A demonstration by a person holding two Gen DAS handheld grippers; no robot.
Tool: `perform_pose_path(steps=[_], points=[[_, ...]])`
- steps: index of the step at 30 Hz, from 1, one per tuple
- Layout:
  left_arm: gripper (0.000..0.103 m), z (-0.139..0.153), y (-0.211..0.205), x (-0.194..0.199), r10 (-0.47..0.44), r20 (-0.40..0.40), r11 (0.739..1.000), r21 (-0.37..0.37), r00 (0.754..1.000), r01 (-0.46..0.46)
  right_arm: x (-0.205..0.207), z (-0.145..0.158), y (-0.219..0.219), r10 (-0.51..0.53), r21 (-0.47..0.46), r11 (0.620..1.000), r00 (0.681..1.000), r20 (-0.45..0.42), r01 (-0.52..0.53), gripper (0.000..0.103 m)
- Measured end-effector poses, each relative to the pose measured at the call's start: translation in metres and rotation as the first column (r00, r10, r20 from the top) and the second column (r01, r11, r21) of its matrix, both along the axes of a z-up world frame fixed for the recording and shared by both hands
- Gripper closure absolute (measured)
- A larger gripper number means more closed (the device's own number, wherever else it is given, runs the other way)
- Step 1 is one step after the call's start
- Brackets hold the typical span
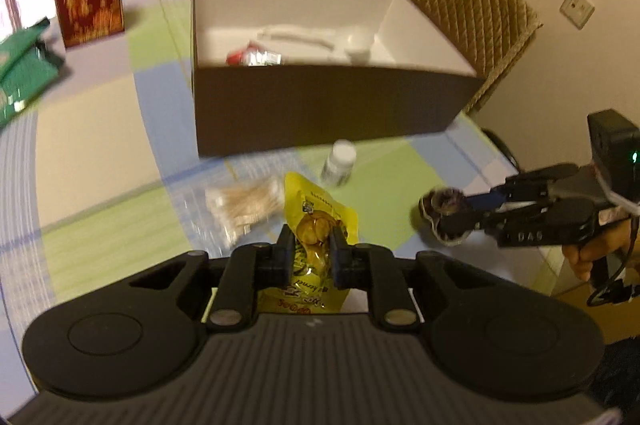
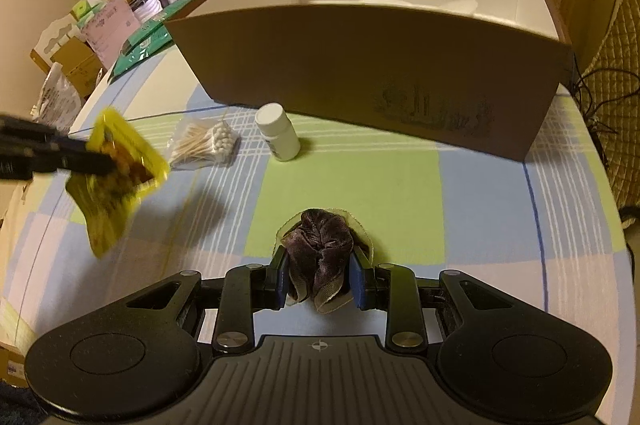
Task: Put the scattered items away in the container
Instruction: 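Lift the snack bag and hair tie over the box with both tools, then lower snack bag and hair tie into the box and open both grippers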
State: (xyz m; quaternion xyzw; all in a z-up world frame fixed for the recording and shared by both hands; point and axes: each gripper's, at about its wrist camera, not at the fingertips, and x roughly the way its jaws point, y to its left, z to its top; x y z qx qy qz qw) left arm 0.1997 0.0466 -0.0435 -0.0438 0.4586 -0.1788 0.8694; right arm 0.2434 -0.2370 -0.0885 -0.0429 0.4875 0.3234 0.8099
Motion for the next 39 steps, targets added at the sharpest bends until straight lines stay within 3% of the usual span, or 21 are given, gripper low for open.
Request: perform_pose_path(steps=[6, 15, 21, 29, 39], points=[[0.089, 0.038, -0.006, 0.020, -0.040, 0.093, 0.999, 0.016, 0.995, 0.039, 0.011, 0.025, -0.002, 0.030, 0.007, 0.999, 0.998, 0.057, -0.031, 0.070], [0.089, 0.085, -0.025, 0.062, -0.128, 0.217, 0.990, 0.079, 0.968, 0.113, 0.039, 0.081, -0.011, 0.051, 0.084, 0.994, 0.989, 0.137, -0.063, 0.070], [0.089, 0.101, -0.040, 0.096, -0.164, 0.268, 0.980, 0.153, 0.949, 0.126, 0.067, 0.114, -0.003, 0.059, 0.057, 0.996, 0.974, 0.217, -0.073, 0.070], [0.089, 0.087, -0.056, 0.150, -0.169, 0.255, 0.971, 0.211, 0.952, 0.116, 0.121, 0.123, 0.018, 0.050, 0.011, 0.998, 0.962, 0.269, -0.055, 0.070], [0.089, 0.031, -0.063, 0.231, -0.147, 0.152, 0.950, 0.298, 0.977, 0.097, 0.197, 0.081, 0.042, 0.028, -0.030, 0.999, 0.981, 0.191, -0.023, 0.070]])
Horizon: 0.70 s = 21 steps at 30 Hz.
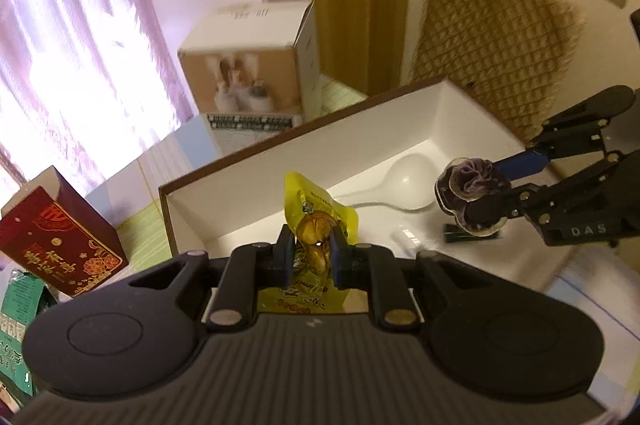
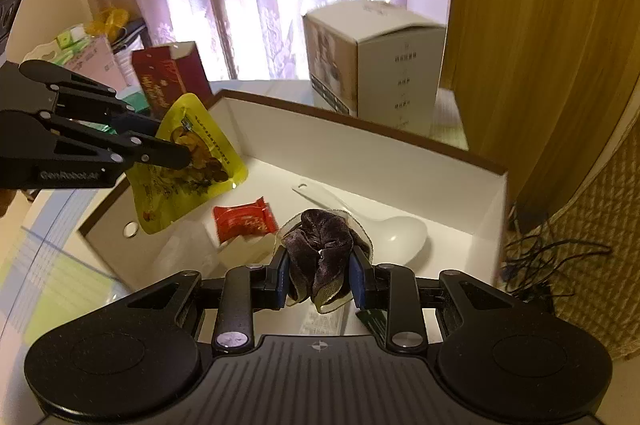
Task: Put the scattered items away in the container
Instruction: 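Lower snack bag and hair tie into the box and open both grippers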
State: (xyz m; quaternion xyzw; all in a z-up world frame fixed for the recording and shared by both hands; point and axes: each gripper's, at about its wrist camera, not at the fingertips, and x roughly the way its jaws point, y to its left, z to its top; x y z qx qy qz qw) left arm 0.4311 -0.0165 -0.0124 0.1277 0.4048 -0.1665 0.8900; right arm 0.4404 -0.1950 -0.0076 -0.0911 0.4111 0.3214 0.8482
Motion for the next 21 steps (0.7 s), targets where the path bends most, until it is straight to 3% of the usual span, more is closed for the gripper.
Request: perform_pose_path(steps=[7, 11, 21], points=[[0.086, -0.034, 0.000, 0.043, 0.052, -0.050, 0.994, 0.099, 0.997, -0.047, 0.038, -0.031, 0.018, -0.028, 0.006, 1.000, 0.998, -0.064, 0.028, 0.070], [0.070, -0.036, 0.003, 0.048, 0.054, -0.046, 0.994, 0.096, 0.997, -0.049, 0.047, -0.038, 0.024, -0.024, 0.004, 1.000, 0.997, -0.073, 0.025, 0.070], [0.066, -0.027, 0.010, 0.053, 0.057, -0.034, 0.996, 0.072, 0.998, -0.055, 0.056, -0.046, 0.037, -0.014, -0.027, 1.000, 0.998, -0.063, 0.012, 0.070]])
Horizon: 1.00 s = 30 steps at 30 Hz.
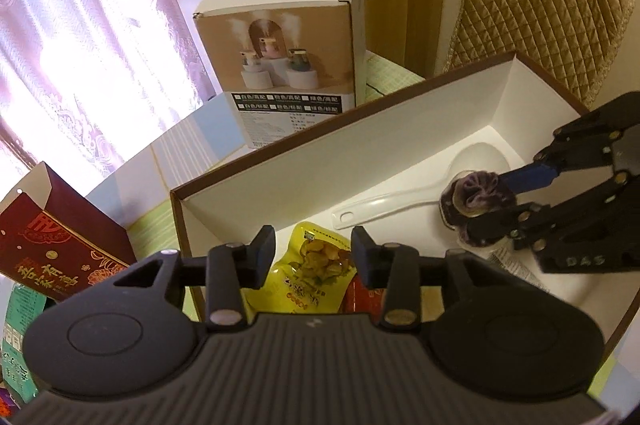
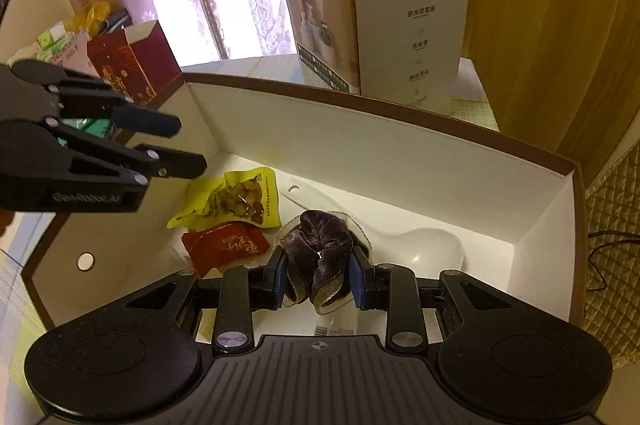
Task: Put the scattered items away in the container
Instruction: 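Lower snack bag and hair tie into the box and open both grippers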
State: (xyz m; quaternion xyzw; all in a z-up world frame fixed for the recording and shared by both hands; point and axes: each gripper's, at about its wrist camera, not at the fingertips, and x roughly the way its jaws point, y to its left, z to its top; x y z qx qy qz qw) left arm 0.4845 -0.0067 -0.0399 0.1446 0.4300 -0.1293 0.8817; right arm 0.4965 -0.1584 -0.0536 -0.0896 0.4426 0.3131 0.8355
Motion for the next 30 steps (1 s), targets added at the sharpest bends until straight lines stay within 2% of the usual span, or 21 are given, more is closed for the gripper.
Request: perform_pose_path(steps=[1, 2, 3, 4, 6, 9, 13, 19, 30], points=[[0.065, 0.001, 0.001, 0.000, -0.001, -0.001, 1.000, -0.004, 1.000, 0.001, 0.001, -0.001, 0.003, 0.003, -0.008, 1.000, 1.000, 0.002, -0.003, 0.070], [0.065, 0.001, 0.001, 0.000, -0.001, -0.002, 1.000, -0.006, 1.000, 0.001, 0.002, -0.002, 0.005, 0.009, -0.015, 1.000, 1.000, 0.002, -0.009, 0.050], [0.064, 0.002, 0.002, 0.000, 0.001, -0.002, 1.000, -0.008, 1.000, -0.001, 0.002, -0.003, 0.007, 0.010, -0.020, 1.000, 1.000, 0.011, -0.010, 0.011], [0.063, 0.002, 0.003, 0.000, 0.004, -0.003, 1.000, -0.010, 1.000, -0.004, 0.001, -0.003, 0.008, 0.003, -0.020, 1.000, 0.999, 0.048, -0.002, 0.003], [0.061, 0.002, 0.005, -0.001, 0.007, -0.005, 1.000, -0.021, 1.000, -0.007, -0.003, -0.001, 0.010, 0.029, -0.023, 0.999, 0.994, 0.105, -0.027, 0.002], [0.059, 0.002, 0.007, -0.004, 0.012, -0.014, 0.999, -0.032, 1.000, -0.012, -0.005, 0.000, 0.010, 0.036, -0.038, 0.999, 0.994, 0.099, -0.033, 0.002], [0.043, 0.003, 0.008, -0.012, 0.033, -0.026, 0.999, -0.040, 0.999, -0.034, -0.012, 0.003, 0.005, 0.038, -0.090, 0.995, 0.996, 0.083, -0.030, 0.002], [0.031, 0.008, 0.002, -0.033, 0.048, -0.022, 0.999, -0.006, 0.999, -0.048, -0.031, 0.011, -0.005, 0.012, -0.163, 0.987, 0.996, 0.091, 0.003, 0.002], [0.021, 0.033, -0.008, -0.085, 0.103, -0.024, 0.994, -0.031, 0.994, -0.104, -0.072, 0.040, -0.043, -0.119, -0.079, 0.989, 0.989, 0.083, 0.126, 0.002]])
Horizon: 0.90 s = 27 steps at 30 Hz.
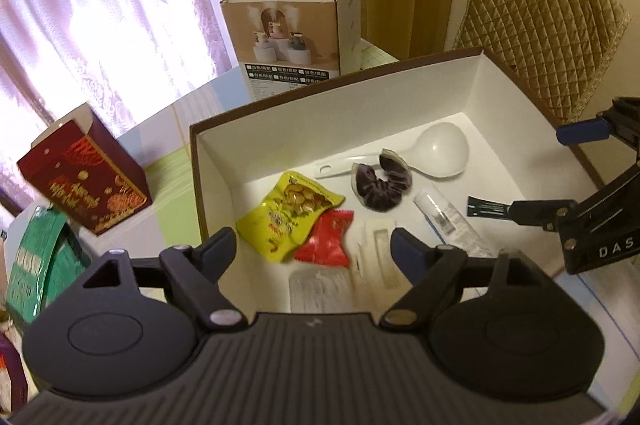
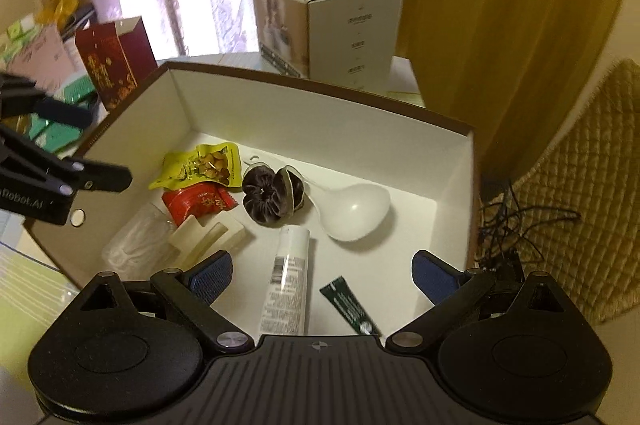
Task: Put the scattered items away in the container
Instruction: 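Withdraw both tools from the box toward the cotton swabs and bottle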
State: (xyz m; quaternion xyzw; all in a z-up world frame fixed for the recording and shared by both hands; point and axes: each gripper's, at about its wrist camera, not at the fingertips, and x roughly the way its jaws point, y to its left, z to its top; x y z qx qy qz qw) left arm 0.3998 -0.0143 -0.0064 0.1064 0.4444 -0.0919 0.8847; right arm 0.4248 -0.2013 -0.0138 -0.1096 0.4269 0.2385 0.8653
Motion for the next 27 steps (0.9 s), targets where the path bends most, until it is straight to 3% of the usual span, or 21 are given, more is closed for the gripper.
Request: perform_pose_path(steps=[13, 27], points=[[0.019, 0.031, -0.003, -0.059, 0.037, 0.048, 0.999, -0.018, 0.998, -0.036, -0.049, 0.032, -0.021, -0.105, 0.107, 0.989, 0.994, 0.039, 0.100, 0.002], [0.019, 0.036, 0.022, -0.107, 0.063, 0.048, 0.995, -0.082, 0.997, -0.059, -0.093, 0.047, -0.024, -0.093, 0.181, 0.980, 0.993, 0.071, 0.078, 0.002]])
